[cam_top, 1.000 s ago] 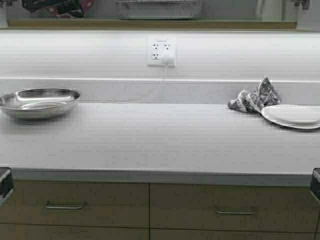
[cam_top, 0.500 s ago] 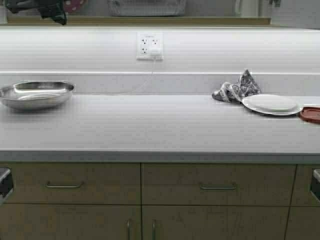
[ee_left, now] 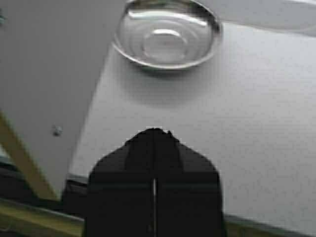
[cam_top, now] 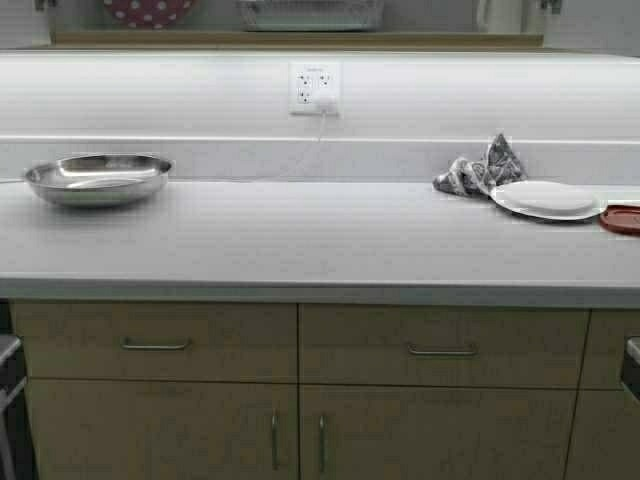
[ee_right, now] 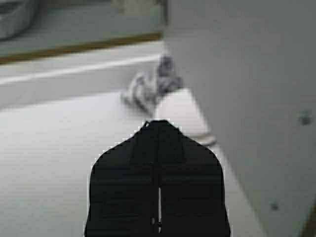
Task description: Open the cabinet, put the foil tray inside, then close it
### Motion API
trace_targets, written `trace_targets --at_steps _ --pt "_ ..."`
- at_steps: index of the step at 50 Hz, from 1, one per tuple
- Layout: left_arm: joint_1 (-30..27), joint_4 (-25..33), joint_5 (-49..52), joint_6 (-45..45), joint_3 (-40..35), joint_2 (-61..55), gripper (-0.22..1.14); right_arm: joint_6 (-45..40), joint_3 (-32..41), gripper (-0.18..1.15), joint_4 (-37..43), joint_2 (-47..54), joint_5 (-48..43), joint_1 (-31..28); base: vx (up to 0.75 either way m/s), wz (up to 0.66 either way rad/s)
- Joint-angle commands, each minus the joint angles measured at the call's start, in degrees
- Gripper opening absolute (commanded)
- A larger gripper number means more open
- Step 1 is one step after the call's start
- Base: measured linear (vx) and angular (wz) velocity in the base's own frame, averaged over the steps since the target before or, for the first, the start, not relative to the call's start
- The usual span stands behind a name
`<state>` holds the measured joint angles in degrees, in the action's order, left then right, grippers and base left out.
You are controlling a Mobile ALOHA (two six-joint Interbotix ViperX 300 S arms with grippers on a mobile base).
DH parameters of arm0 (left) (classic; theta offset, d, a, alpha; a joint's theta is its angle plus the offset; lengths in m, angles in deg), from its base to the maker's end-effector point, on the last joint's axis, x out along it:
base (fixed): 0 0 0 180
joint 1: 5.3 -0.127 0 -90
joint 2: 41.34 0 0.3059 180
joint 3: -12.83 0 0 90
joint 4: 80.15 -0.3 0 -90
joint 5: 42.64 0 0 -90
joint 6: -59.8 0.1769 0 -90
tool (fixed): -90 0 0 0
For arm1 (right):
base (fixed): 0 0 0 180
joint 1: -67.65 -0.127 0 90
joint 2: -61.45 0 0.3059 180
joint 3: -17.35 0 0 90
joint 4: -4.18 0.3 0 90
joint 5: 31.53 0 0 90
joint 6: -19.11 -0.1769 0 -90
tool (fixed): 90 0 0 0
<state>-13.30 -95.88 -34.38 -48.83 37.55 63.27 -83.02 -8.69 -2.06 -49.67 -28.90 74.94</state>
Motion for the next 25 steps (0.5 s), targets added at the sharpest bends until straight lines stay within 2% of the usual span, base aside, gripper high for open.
trace_targets --at_steps 1,9,15,25 --pt "-4.1 -0.3 1.9 0.2 -4.1 4.6 0.05 0.2 2.1 0.08 -1.1 -4.1 0.4 7.7 -0.09 0.02" --pt "-7.5 -0.9 3.7 0.6 -7.3 8.5 0.05 0.2 4.3 0.08 -2.5 -6.7 1.1 15.6 -0.07 0.01" --pt "-12.2 -2.3 3.7 0.5 -9.7 8.9 0.05 0.1 6.8 0.07 -2.8 -5.6 1.1 20.4 -0.05 0.01" --pt "-19.2 -2.4 2.6 0.4 -14.4 3.8 0.05 0.2 12.3 0.07 -3.0 -0.5 1.4 22.3 -0.02 0.01"
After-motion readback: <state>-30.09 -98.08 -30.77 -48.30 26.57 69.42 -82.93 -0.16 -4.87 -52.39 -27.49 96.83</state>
